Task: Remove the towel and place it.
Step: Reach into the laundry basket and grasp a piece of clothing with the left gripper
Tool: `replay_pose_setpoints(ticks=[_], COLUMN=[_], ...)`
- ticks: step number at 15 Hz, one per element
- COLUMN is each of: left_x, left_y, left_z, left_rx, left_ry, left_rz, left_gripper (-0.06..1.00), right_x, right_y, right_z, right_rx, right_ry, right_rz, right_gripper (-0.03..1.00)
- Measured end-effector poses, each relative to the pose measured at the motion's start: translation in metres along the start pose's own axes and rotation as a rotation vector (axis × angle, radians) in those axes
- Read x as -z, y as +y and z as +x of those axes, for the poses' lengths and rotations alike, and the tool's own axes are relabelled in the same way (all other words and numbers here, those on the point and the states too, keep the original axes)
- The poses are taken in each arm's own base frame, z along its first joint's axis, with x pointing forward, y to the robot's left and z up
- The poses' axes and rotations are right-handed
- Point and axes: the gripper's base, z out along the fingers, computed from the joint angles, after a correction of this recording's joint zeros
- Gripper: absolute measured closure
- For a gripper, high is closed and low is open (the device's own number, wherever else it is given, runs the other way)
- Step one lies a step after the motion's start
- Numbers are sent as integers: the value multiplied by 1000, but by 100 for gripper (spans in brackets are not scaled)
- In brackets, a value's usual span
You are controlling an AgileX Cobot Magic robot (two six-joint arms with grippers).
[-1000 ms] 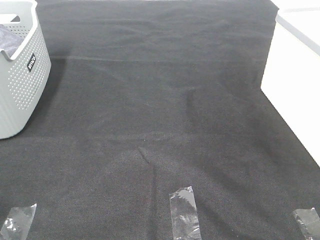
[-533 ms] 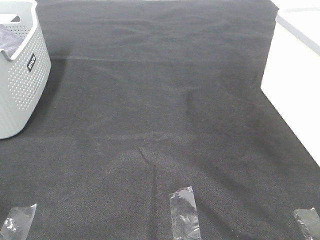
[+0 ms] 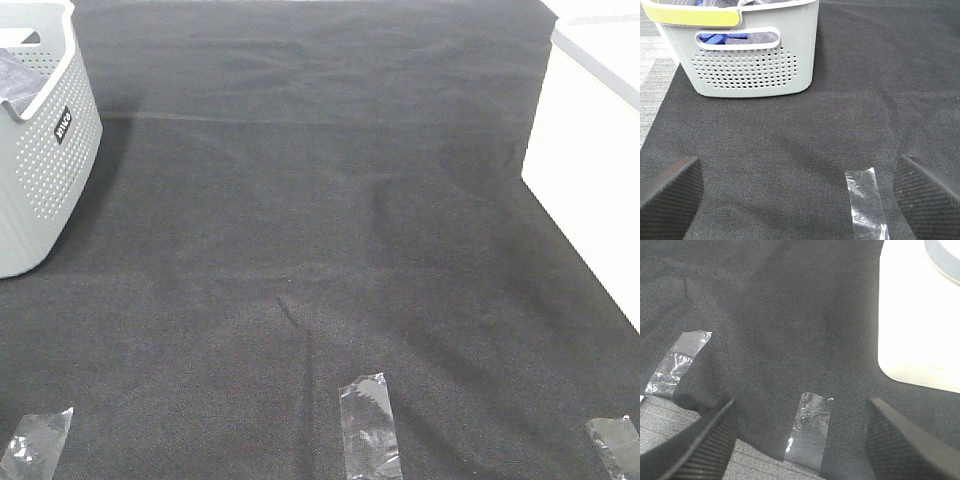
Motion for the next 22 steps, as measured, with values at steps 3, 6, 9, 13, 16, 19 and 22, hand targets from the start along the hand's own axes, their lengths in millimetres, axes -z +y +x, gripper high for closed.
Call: replay_pose_setpoints(ticks=[3,6,9,13,16,19,22], left_x=[0,0,0,0,0,0,0], left_y=[0,0,0,0,0,0,0], left_z=[0,0,0,0,0,0,0], left_rx=[0,0,0,-1,-3,-3,-3], left_ry=[0,0,0,0,0,0,0], left_rz=[0,0,0,0,0,-1,-1], left_gripper=[-3,-3,-3,-3,-3,-3,-3], right_x=[0,0,0,0,0,0,0], right_y=[0,0,0,0,0,0,0], right_z=[0,0,0,0,0,0,0], right_rx=[0,0,0,0,0,0,0], right_ry=[0,0,0,0,0,0,0], right_rz=[0,0,0,0,0,0,0], right_gripper=[27,27,27,27,27,27,27])
